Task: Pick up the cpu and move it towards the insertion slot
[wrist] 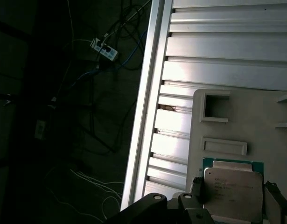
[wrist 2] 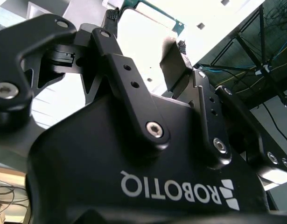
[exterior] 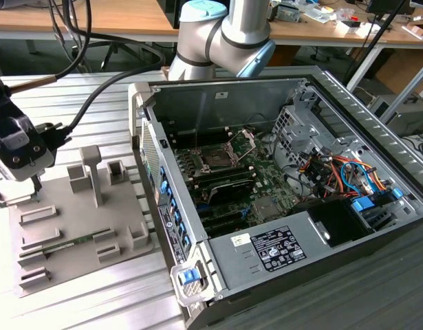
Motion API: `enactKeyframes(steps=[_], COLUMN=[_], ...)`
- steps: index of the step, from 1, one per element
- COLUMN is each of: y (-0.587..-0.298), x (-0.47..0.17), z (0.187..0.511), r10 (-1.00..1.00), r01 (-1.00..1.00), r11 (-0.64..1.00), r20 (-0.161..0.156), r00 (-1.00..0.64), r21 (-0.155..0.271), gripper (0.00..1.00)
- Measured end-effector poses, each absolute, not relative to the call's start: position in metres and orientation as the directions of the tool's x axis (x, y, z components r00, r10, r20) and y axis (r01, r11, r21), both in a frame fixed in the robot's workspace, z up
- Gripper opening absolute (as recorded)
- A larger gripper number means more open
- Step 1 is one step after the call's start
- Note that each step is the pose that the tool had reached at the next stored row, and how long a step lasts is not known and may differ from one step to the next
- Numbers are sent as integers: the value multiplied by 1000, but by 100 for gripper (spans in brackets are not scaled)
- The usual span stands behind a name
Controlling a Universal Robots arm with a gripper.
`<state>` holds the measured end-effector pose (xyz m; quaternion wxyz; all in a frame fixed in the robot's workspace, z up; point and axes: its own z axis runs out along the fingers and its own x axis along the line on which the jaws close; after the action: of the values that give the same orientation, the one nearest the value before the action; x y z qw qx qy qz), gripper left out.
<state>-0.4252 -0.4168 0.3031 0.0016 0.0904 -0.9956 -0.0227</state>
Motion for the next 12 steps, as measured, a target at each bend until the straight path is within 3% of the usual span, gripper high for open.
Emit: enactKeyframes(steps=[12], y=[-417], x=[-425], z=[313], r10=[-180], r01=[-180], r11=[983], r20=[-1], r00=[-984], r21=[46], gripper=[55])
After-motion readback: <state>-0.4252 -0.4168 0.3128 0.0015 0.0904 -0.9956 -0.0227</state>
